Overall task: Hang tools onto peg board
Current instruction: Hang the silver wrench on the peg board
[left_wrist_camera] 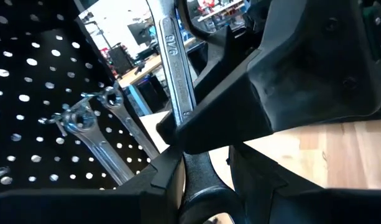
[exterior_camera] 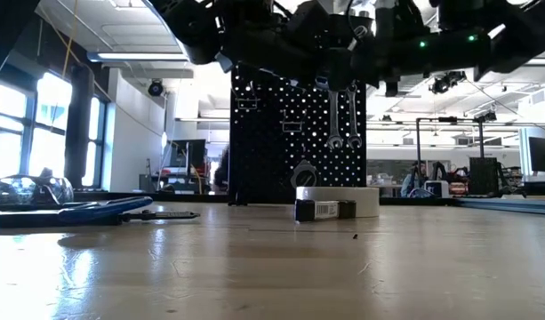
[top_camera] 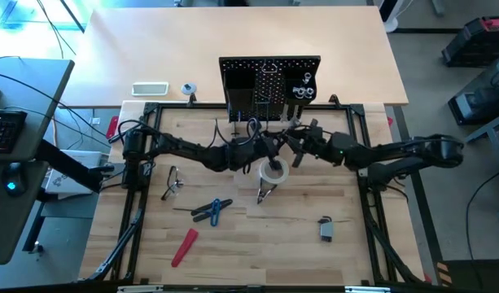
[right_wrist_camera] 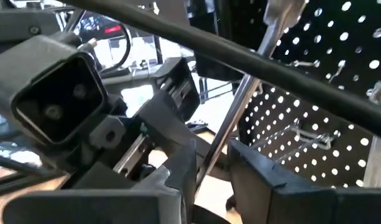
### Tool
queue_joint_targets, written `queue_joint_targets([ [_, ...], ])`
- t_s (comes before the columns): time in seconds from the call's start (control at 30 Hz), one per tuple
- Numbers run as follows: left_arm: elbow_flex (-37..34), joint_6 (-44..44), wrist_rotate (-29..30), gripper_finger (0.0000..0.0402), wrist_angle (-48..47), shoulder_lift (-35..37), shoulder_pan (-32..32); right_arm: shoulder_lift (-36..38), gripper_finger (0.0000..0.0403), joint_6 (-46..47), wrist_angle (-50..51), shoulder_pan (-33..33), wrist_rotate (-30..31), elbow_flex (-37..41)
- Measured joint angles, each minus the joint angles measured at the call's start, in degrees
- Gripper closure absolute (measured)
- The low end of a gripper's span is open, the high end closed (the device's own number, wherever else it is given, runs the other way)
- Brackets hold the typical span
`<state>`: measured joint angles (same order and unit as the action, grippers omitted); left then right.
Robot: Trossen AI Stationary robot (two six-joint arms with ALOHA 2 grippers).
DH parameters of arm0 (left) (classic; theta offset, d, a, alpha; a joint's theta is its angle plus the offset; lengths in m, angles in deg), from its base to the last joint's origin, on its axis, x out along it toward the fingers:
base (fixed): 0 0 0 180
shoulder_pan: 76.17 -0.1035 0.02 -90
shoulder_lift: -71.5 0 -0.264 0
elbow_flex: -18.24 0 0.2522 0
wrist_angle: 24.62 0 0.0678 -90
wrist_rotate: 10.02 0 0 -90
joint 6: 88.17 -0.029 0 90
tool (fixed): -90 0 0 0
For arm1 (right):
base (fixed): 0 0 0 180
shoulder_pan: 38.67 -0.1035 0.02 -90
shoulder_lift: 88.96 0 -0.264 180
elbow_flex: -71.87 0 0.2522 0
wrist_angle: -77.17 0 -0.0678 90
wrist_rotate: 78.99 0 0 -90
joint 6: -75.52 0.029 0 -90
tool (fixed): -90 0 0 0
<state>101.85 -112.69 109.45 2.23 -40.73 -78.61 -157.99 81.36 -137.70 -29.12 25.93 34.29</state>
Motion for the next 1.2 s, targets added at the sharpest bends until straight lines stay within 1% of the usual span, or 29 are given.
queue_joint_targets([
  [0.2, 0.0, -0.1, 0.0, 0.0300, 0.5, 0.0, 0.0, -0.1, 0.0316, -1.2, 0.0, 0.2, 0.1, -1.4],
  [0.27, 0.0, -0.1, 0.2, 0.0301, 1.4, 0.0, -0.1, -0.1, 0.0321, -1.3, 0.0, 0.2, 1.1, -1.7],
  [0.37, 0.0, -0.1, 0.2, 0.0301, 2.3, 0.0, -0.2, -0.1, 0.0344, -1.2, -0.1, 0.2, 1.9, -1.7],
  [0.5, 0.0, -0.5, 0.2, 0.0303, 2.6, 0.0, -0.2, -0.1, 0.0388, -1.7, -0.4, 0.1, 1.5, -1.7],
  [0.57, 0.0, -0.5, 0.3, 0.0305, 2.6, -0.2, -0.2, -0.2, 0.0392, -2.4, -0.6, 0.1, 1.6, -1.7],
  [0.6, 0.0, -0.5, 0.3, 0.0309, 3.1, -0.4, -0.2, -0.2, 0.0390, -2.8, -0.8, 0.1, 1.9, -1.7],
  [0.63, 0.0, -0.4, 0.4, 0.0322, 3.1, -0.4, -0.2, -0.2, 0.0389, -3.2, -0.7, 0.1, 2.1, -1.7],
  [0.67, 0.1, 0.1, 0.4, 0.0349, 3.1, -0.4, -0.2, -0.2, 0.0389, -3.4, -0.7, 0.1, 2.2, -1.6],
  [0.7, 0.1, 0.7, 0.4, 0.0360, 3.0, -0.4, -0.2, -0.3, 0.0391, -3.8, -0.7, 0.2, 2.3, -1.6],
  [0.73, 0.1, 1.2, 0.4, 0.0362, 3.0, -0.5, -0.2, -0.3, 0.0394, -3.9, -0.5, 0.2, 2.3, -1.6],
  [0.93, 0.1, 1.0, -0.1, 0.0334, 0.8, -0.7, -0.3, -0.2, 0.0398, -3.3, 2.2, 0.5, 2.4, -1.6],
  [1.03, 0.1, 1.4, -1.5, 0.0327, -2.2, -0.6, -0.6, 0.4, 0.0399, -3.3, 4.7, 0.5, 2.4, -1.6],
  [1.2, 0.1, 6.9, -8.9, 0.0325, -7.0, -0.5, -1.8, 3.3, 0.0400, -3.3, 12.7, 0.7, 0.3, -1.6],
])
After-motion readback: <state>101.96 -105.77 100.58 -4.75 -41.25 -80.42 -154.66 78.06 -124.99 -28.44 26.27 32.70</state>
